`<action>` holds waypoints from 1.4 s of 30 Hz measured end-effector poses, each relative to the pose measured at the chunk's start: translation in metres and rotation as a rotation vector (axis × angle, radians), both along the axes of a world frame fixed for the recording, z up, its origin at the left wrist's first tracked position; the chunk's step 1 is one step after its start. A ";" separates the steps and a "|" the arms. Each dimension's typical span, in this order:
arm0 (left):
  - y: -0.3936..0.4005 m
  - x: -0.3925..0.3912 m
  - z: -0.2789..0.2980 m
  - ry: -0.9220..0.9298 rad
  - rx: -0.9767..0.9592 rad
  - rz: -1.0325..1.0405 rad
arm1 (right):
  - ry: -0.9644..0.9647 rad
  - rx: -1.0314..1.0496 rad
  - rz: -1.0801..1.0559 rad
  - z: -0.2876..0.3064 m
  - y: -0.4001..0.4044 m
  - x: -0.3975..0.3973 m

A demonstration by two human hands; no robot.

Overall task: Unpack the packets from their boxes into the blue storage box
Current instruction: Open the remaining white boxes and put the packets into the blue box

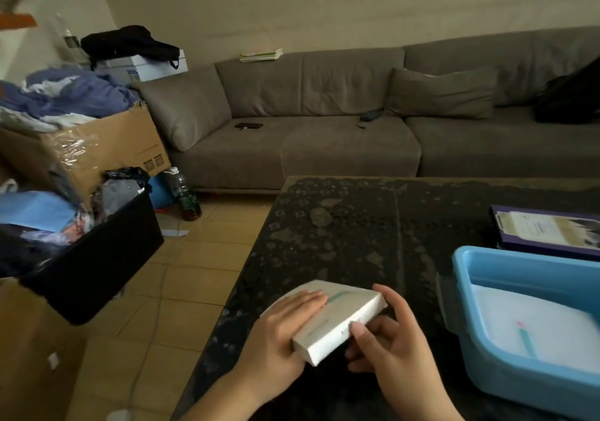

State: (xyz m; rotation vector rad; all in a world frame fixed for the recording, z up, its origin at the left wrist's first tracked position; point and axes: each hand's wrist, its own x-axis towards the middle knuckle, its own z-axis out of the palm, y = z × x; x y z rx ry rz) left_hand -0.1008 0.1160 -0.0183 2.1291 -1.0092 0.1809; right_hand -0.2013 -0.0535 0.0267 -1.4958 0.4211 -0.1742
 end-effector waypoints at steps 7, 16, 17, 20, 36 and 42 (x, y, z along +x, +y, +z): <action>0.005 -0.035 0.046 0.295 -0.152 -0.151 | -0.262 -0.101 0.013 0.024 -0.003 -0.044; 0.008 -0.047 0.075 0.406 -0.082 -0.184 | -0.279 -0.460 -0.012 0.039 -0.013 -0.058; 0.009 -0.050 0.079 0.420 -0.063 -0.196 | -0.278 -0.528 -0.027 0.039 -0.015 -0.058; 0.007 -0.058 0.094 0.463 0.004 -0.223 | -0.328 -0.744 -0.112 0.039 -0.020 -0.057; 0.003 -0.068 0.095 0.850 -0.191 -0.370 | -0.570 -1.040 -0.038 0.039 -0.023 -0.053; 0.001 -0.070 0.097 1.011 -0.173 -0.286 | -0.470 -1.093 0.019 0.050 -0.024 -0.054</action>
